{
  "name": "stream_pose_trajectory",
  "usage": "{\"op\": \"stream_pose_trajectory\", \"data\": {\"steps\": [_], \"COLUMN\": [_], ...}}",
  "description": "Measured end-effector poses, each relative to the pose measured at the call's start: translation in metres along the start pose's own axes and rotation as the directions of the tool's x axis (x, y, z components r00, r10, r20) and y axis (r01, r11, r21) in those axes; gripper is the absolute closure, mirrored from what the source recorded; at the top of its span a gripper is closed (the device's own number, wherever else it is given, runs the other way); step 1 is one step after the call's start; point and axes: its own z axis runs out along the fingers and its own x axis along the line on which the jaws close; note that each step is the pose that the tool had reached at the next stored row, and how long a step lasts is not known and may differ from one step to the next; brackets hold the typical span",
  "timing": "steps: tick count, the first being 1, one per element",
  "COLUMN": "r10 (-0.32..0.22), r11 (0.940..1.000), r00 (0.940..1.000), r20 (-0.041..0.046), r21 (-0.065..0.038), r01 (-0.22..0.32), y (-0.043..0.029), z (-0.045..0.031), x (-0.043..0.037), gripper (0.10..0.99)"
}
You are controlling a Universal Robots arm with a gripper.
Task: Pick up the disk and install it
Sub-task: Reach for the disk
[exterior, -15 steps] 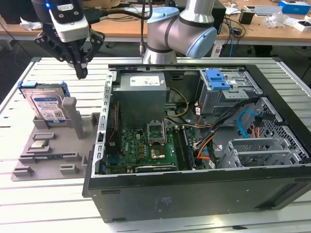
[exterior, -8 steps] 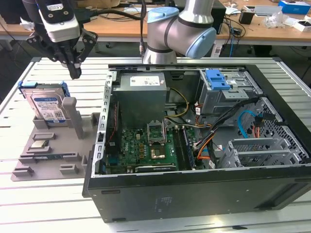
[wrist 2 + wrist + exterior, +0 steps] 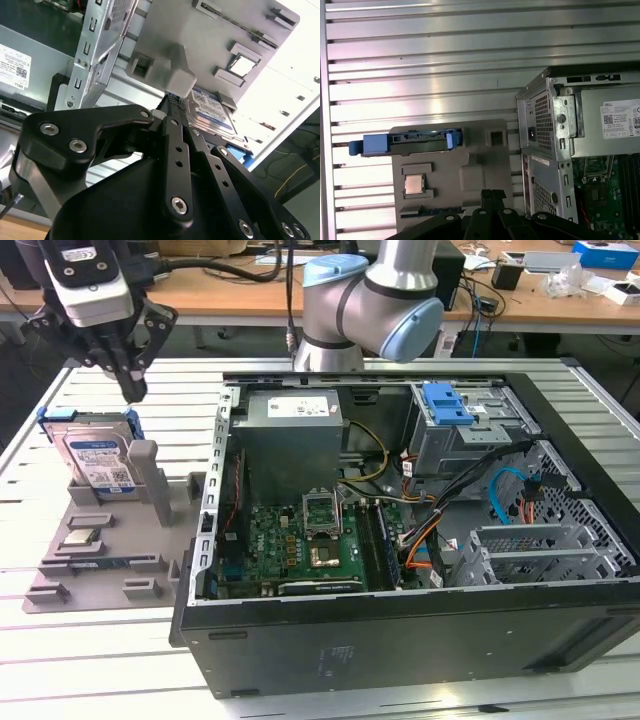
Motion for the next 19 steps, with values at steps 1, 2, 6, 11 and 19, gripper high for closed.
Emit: {"op": "stream_pose_trajectory", "data": {"steps": [1,2,6,11,19], "r10": [0.000,0.000,0.000,0.000,0.000], "r11": [1.0000,1.0000,1.0000,1.0000,1.0000], "r00": [1.0000,1.0000,1.0000,1.0000,1.0000], "r20": [0.0001,0.0000,0.0000,0.0000,0.0000], "r21": [0.000,0.000,0.000,0.000,0.000], "r01": [0.000,0.000,0.000,0.000,0.000], "y": [-0.0002,-0.0003,-0.0010,-0.0021,-0.0035], "z": [0.0000,-0.0001,-0.0003,-0.0007,-0.0012], "x": [0.0026,0.0045,0.0131,0.0278,0.0469], "gripper": [0.980,0.980,0.980,0.980,0.980]}}
